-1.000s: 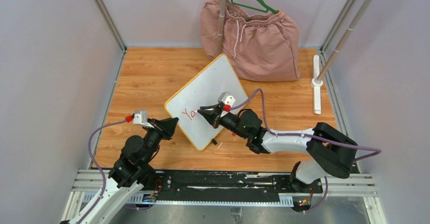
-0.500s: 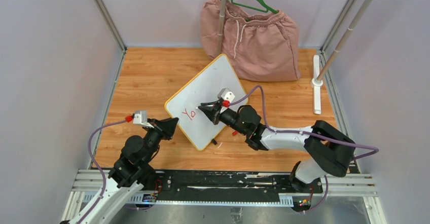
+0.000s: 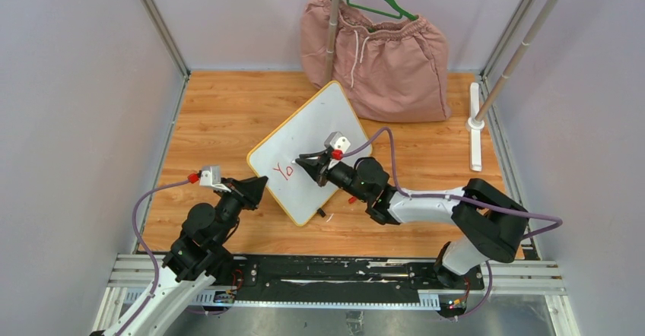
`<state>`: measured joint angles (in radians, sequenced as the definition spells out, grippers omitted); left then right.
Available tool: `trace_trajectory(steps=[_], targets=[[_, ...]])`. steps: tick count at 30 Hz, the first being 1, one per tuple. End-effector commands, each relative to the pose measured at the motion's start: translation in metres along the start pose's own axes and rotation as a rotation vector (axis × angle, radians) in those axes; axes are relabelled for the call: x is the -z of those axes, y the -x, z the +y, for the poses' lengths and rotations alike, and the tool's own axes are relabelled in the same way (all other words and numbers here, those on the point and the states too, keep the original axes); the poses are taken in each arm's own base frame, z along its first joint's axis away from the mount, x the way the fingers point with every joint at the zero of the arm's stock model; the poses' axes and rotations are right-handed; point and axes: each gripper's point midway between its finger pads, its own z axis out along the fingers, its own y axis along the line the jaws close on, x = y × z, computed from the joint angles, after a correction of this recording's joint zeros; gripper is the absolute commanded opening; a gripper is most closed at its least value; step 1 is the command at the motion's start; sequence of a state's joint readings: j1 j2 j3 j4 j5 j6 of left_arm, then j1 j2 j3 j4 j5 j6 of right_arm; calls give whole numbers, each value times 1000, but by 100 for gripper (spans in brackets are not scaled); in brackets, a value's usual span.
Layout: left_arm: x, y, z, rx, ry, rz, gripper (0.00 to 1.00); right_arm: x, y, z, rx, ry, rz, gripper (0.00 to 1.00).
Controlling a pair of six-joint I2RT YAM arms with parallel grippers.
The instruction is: Write a sentence on the whiteboard
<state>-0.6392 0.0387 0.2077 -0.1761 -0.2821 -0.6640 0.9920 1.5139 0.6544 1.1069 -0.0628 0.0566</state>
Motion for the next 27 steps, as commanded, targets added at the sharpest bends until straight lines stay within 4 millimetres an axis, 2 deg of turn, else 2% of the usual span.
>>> trace_trajectory(steps=[1,8,27], targets=[[2,6,5,-28,31,-20,0,8,-11,-3,-16,-5,13,0],[1,6,5,-26,29,-20,0,19,-22,-5,-25,-18,40,0],[2,6,4,-22,25,-16,0,5,-1,-26,20,-60,18,0]])
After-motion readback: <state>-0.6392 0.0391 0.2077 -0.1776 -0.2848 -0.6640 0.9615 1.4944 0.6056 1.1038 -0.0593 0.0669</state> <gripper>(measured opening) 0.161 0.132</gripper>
